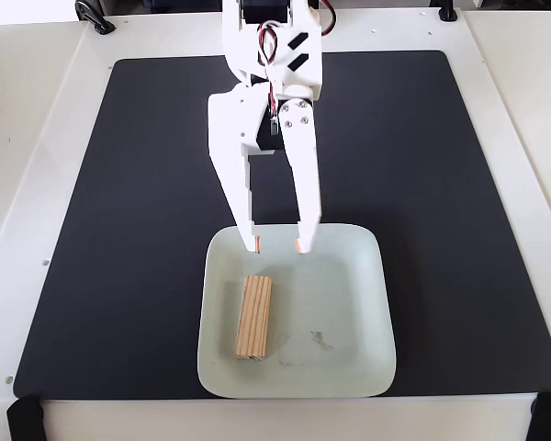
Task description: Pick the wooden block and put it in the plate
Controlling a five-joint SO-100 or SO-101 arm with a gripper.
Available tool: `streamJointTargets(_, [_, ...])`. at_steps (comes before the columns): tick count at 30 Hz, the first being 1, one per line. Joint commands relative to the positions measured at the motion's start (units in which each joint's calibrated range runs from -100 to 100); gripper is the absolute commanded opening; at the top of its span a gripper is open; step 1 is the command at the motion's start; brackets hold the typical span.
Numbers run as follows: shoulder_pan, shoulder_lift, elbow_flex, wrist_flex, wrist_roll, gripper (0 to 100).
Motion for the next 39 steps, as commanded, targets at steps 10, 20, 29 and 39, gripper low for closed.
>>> streamJointTargets(10, [-1.3,-30.0,29.8,-0.7,-0.1,1])
streamJointTargets(20, [-2.2,-61.5,61.8,-0.8,-0.1,1])
streamJointTargets(29, [-3.1,-90.2,86.6,0.8,-0.1,1])
streamJointTargets(39, [-4.6,-104.1,86.3,33.8,-0.7,1])
